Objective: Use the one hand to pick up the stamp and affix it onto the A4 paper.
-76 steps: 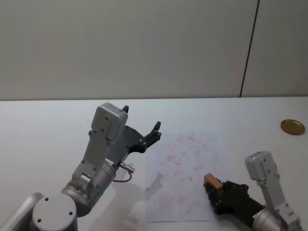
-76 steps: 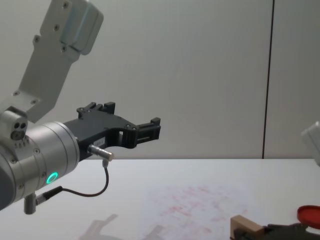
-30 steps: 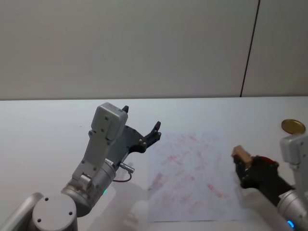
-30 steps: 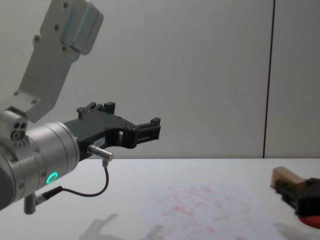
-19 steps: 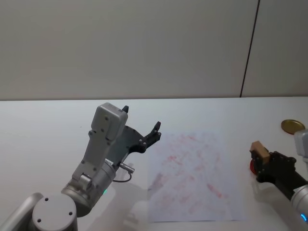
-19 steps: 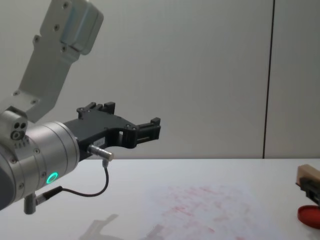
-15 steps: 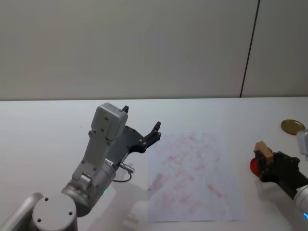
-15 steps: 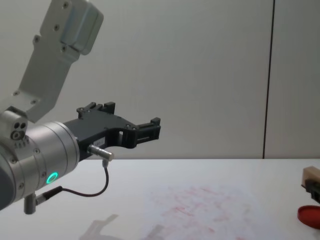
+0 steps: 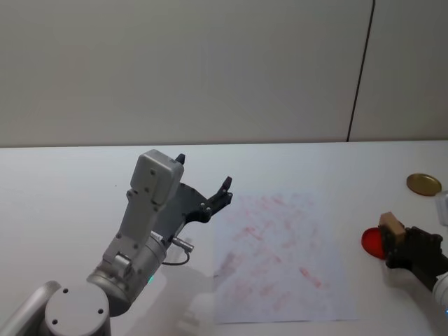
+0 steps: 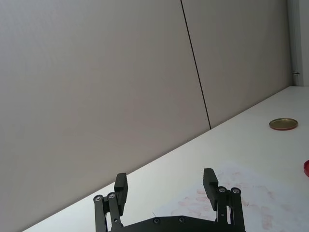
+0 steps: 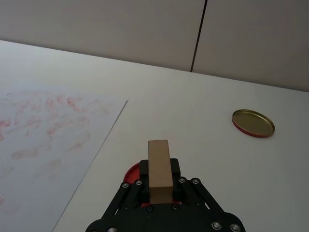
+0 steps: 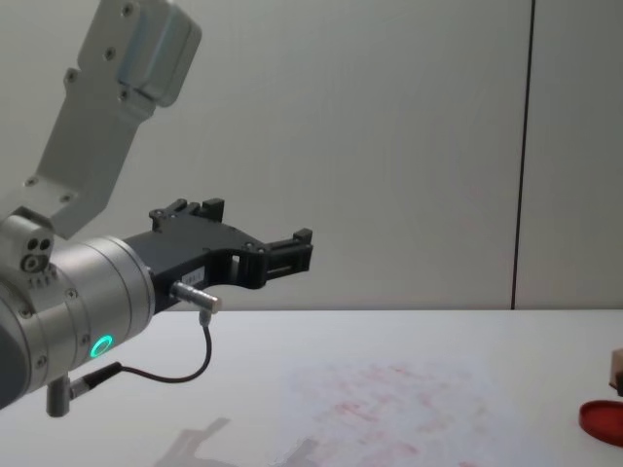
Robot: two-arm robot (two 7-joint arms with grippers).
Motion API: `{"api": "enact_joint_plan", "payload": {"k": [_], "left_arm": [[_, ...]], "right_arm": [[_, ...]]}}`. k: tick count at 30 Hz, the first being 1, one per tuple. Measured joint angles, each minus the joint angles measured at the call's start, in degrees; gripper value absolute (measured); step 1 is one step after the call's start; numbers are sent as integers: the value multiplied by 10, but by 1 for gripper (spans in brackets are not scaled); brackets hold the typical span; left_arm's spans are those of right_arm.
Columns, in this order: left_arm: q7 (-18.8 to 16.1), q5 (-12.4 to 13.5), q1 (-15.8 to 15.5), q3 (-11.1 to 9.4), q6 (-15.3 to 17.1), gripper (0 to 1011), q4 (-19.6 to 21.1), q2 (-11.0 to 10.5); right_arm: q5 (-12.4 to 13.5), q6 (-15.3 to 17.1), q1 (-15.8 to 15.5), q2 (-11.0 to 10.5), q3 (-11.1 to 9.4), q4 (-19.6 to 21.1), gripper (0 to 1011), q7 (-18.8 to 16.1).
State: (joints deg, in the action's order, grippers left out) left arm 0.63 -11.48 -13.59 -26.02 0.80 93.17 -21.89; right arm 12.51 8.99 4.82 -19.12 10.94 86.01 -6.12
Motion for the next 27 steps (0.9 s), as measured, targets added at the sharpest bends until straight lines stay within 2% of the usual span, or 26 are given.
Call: {"api": "enact_joint_plan", "payload": {"k": [27], "left_arm": [[0, 0, 0, 0, 0, 993, 0, 0]], "right_arm": [[8, -13, 18, 10, -2, -39, 221, -17]]}}
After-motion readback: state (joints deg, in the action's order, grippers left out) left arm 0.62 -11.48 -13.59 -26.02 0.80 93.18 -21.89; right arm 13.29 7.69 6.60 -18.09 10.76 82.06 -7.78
